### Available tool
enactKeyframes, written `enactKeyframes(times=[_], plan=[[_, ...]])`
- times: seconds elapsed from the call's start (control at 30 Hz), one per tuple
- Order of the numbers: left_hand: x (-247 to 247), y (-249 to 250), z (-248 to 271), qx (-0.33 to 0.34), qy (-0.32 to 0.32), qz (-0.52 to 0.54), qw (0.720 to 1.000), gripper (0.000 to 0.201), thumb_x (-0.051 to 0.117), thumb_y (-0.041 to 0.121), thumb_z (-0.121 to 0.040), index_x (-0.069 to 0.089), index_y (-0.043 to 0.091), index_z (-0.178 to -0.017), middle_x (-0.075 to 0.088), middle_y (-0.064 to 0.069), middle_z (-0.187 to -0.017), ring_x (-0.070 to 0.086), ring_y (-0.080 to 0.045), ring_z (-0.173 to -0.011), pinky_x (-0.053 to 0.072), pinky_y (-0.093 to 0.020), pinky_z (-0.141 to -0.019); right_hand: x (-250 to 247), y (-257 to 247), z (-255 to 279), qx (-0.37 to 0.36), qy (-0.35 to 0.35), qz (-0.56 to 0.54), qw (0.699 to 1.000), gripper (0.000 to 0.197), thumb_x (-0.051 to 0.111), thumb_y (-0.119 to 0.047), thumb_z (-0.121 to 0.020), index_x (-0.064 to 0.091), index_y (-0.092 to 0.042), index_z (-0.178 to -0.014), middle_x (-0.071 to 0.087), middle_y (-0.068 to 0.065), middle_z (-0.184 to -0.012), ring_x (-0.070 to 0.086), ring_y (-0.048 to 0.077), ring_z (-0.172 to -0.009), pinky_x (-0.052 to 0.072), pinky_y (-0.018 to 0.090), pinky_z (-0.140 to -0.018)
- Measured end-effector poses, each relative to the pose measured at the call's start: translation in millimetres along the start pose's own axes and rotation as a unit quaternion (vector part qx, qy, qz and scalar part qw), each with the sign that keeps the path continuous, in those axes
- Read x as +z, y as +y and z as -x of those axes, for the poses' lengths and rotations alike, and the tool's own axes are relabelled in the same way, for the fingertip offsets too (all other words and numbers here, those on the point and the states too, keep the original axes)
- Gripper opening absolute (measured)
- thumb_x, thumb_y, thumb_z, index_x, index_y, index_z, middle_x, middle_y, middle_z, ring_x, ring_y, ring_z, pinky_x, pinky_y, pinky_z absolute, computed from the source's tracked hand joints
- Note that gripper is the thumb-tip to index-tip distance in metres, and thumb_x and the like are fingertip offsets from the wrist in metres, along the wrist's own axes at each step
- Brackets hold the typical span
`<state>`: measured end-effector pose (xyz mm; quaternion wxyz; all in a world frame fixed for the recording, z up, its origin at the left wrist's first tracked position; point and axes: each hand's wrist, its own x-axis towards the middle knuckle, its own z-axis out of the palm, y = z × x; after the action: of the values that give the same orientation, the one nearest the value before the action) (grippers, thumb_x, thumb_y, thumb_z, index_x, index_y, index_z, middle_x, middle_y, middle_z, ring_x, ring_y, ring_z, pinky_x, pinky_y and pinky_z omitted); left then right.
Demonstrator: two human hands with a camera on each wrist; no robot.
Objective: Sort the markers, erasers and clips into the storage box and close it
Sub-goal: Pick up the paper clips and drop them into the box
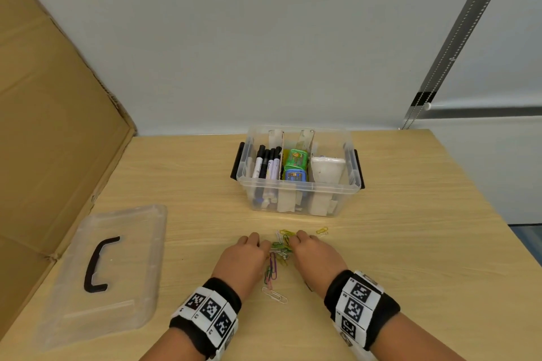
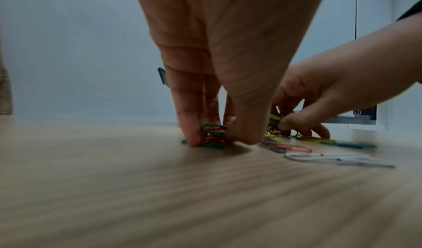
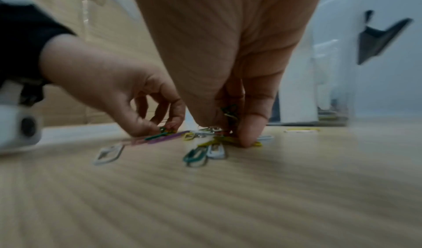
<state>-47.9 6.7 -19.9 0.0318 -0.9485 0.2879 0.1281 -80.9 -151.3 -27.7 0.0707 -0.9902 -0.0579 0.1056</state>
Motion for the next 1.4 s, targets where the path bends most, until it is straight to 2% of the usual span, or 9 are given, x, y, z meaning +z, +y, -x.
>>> enactKeyframes(times=[0.13,0.23,0.4,0.57,0.63,0.8,0.93,1.17,1.4], plan=[[3,-6,-3,-0.003,0.025,0.009,1.000,0.035,0.045,0.007,-0.089,0.049,0.014,-0.123,0.050,-0.007,-0.122,0.048,-0.025,-0.112,0.043,-0.033,-0.077,-5,23,1,0.040,0.013,-0.163,0.986,0.018,0.046,-0.016,-0.094,0.059,-0.013,-0.106,0.058,0.005,-0.100,0.058,0.023,-0.094,0.036,0.023,-0.071],[4,-13,-2,-0.005,0.052,0.040,0.998,0.030,0.044,0.010,-0.090,0.053,0.016,-0.119,0.053,-0.004,-0.119,0.050,-0.022,-0.108,0.043,-0.030,-0.077,-19,38,12,0.051,0.030,-0.280,0.958,0.007,0.054,-0.019,-0.094,0.056,-0.023,-0.088,0.058,-0.006,-0.079,0.063,0.019,-0.077,0.048,0.025,-0.068],[7,-27,4,-0.015,0.110,0.149,0.983,0.021,0.050,0.026,-0.090,0.060,0.023,-0.108,0.059,0.006,-0.106,0.056,-0.013,-0.095,0.046,-0.024,-0.075,-78,48,33,0.027,0.113,-0.375,0.920,0.007,0.055,-0.019,-0.094,0.061,-0.021,-0.093,0.062,-0.006,-0.084,0.066,0.009,-0.071,0.059,0.028,-0.071],[11,-34,9,-0.029,0.146,0.214,0.965,0.013,0.059,0.028,-0.087,0.064,0.030,-0.099,0.059,0.016,-0.093,0.059,-0.004,-0.082,0.053,-0.022,-0.073,-127,58,20,-0.005,0.269,-0.251,0.930,0.011,0.054,-0.017,-0.094,0.060,-0.020,-0.103,0.056,-0.013,-0.088,0.058,0.005,-0.074,0.045,0.011,-0.066],[10,-35,10,-0.029,0.158,0.218,0.963,0.012,0.061,0.029,-0.086,0.064,0.031,-0.098,0.057,0.019,-0.090,0.058,-0.002,-0.080,0.052,-0.020,-0.071,-131,66,0,-0.003,0.295,-0.146,0.944,0.015,0.053,-0.015,-0.094,0.061,-0.013,-0.107,0.054,-0.007,-0.094,0.055,0.010,-0.075,0.037,0.015,-0.066],[5,-33,14,-0.026,0.167,0.234,0.957,0.012,0.063,0.028,-0.086,0.064,0.030,-0.097,0.057,0.019,-0.091,0.058,-0.001,-0.078,0.050,-0.016,-0.069,-131,67,-47,0.083,0.094,0.034,0.992,0.020,0.049,-0.014,-0.095,0.065,-0.011,-0.106,0.064,0.006,-0.098,0.062,0.021,-0.081,0.046,0.027,-0.067],[2,-29,16,-0.030,0.176,0.245,0.953,0.010,0.064,0.025,-0.084,0.065,0.031,-0.093,0.057,0.019,-0.088,0.058,0.000,-0.076,0.050,-0.016,-0.066,-147,62,-61,0.102,0.005,0.033,0.994,0.028,0.050,-0.029,-0.095,0.068,-0.013,-0.109,0.068,0.007,-0.105,0.064,0.022,-0.090,0.050,0.031,-0.078],[-15,-15,23,-0.011,0.205,0.312,0.928,0.015,0.067,0.019,-0.083,0.065,0.031,-0.091,0.053,0.026,-0.084,0.058,0.006,-0.077,0.050,-0.009,-0.062,-111,84,-8,0.091,0.260,-0.007,0.961,0.032,0.042,-0.035,-0.097,0.067,-0.022,-0.112,0.069,-0.002,-0.108,0.059,0.018,-0.099,0.050,0.031,-0.078],[-87,39,-2,0.074,0.263,0.329,0.904,0.016,0.063,0.020,-0.086,0.065,0.027,-0.100,0.057,0.020,-0.094,0.058,0.002,-0.084,0.052,-0.012,-0.074,-44,99,17,0.047,0.256,-0.123,0.958,0.062,0.019,-0.051,-0.096,0.018,-0.023,-0.152,0.012,-0.012,-0.159,0.027,0.004,-0.139,0.027,0.020,-0.110]])
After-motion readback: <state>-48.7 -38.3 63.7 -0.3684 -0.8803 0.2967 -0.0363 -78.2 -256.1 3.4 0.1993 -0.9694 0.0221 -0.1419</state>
